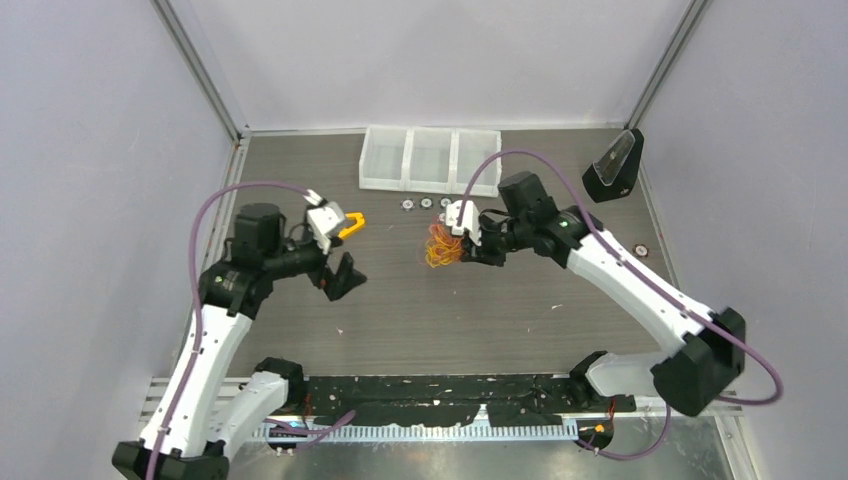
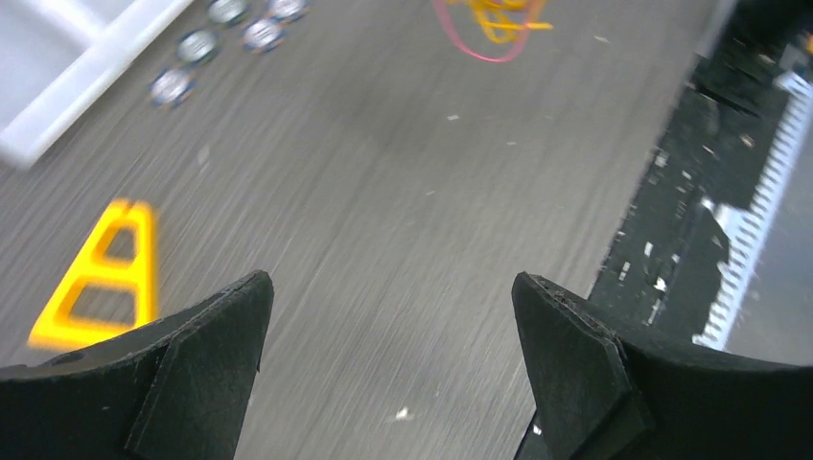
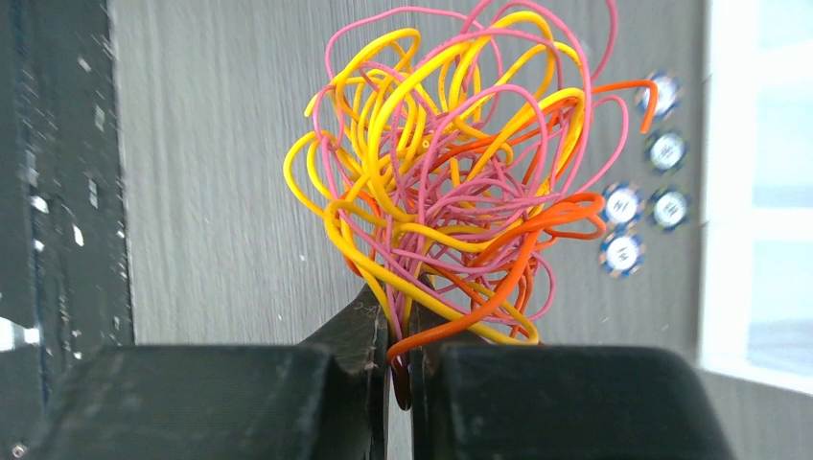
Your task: Untangle the cables
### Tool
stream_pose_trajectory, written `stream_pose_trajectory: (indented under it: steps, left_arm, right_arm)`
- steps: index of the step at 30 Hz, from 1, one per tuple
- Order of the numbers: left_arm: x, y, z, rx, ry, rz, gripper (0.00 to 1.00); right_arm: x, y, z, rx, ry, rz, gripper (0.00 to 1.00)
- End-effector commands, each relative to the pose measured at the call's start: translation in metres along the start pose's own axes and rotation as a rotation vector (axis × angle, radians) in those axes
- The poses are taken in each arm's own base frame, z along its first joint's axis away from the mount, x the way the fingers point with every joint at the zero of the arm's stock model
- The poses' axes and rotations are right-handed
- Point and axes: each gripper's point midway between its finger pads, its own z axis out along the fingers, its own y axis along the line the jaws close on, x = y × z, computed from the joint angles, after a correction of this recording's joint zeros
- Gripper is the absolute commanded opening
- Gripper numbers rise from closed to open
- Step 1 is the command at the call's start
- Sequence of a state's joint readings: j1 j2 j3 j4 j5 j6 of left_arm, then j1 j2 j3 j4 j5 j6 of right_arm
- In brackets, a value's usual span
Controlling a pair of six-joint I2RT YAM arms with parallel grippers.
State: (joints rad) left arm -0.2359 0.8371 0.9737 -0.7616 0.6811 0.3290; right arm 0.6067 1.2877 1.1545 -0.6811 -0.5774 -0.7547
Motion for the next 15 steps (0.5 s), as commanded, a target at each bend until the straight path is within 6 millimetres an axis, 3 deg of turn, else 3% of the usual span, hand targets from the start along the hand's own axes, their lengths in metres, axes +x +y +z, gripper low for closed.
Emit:
stream_pose_trajectory:
  steps: [1,7,10,12,15]
  left_arm:
    - [-0.052,-0.032,0.031,0.164,-0.167,0.269,0.96]
    - [-0.083,-0.059,0.071,0.259,-0.203,0.364,0.93]
    - [-0.082,-0.066,0.092,0.287,-0.180,0.377,0.88]
    - [-0.077,-0.071,0.100,0.325,-0.148,0.371,0.75]
    - [-0.079,-0.078,0.097,0.363,-0.141,0.359,0.42]
  right_arm:
    - [-0.043,0.014,-0.015,-0.050,-0.146,-0.004,0.06]
    - [-0.055,0.019,-0.017,-0.049,-0.187,-0.064,0.06]
    - [-0.062,0.023,-0.020,-0.042,-0.201,-0.079,0.05]
    - [-0.059,0.024,-0.021,-0.025,-0.191,-0.093,0.05]
    - [-0.044,0.024,-0.020,0.003,-0.145,-0.088,0.05]
